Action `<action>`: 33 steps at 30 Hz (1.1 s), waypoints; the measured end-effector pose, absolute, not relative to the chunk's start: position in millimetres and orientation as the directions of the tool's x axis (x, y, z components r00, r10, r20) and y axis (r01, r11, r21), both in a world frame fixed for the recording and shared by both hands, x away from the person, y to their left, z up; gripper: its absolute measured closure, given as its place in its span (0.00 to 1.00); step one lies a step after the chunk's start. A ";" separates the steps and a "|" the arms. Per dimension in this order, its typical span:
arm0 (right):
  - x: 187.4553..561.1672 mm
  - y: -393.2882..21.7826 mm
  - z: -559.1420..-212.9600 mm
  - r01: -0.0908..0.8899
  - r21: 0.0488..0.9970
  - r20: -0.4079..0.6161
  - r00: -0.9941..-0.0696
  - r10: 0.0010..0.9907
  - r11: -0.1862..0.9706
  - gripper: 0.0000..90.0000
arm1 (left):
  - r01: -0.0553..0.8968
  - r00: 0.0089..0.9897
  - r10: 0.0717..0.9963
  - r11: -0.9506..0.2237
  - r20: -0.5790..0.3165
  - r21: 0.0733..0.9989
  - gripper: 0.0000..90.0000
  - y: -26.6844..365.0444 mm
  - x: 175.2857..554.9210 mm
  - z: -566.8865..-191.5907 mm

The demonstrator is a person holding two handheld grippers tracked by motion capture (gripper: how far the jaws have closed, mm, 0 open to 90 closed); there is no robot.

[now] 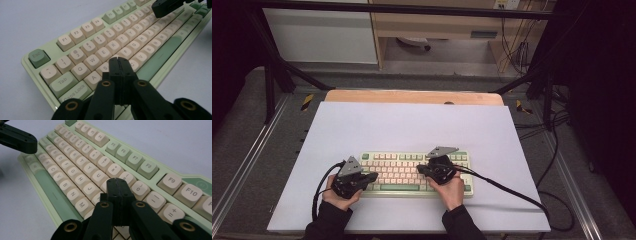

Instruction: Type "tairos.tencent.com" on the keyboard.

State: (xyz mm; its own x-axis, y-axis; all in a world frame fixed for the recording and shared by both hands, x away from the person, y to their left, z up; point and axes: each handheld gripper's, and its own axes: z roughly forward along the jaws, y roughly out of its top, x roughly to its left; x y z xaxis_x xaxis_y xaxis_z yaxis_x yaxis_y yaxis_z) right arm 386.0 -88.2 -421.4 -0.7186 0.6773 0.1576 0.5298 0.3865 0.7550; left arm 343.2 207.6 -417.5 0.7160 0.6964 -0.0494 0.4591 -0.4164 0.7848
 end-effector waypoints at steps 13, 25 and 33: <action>373.8 -89.9 -413.1 0.515 0.765 0.164 -0.737 0.656 0.387 1.00 | 0.460 0.713 0.700 -0.410 -0.052 0.787 1.00 209.0 343.5 -417.1; 369.6 -80.4 -416.7 0.511 0.761 0.174 -0.754 0.633 0.399 1.00 | 0.459 0.713 0.699 -0.410 -0.051 0.788 1.00 209.0 343.4 -416.8; 368.2 -74.6 -423.0 0.512 0.755 0.180 -0.763 0.621 0.410 1.00 | 0.458 0.714 0.699 -0.411 -0.051 0.788 1.00 208.6 343.4 -416.9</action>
State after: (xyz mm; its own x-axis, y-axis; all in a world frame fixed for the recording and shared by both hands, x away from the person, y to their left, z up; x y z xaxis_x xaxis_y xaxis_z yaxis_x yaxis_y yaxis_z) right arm 368.2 -74.6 -423.0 -0.7628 0.6210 0.1803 0.5123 0.4102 0.7545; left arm 343.4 208.6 -416.9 0.7136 0.6987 -0.0507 0.4583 -0.4108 0.7881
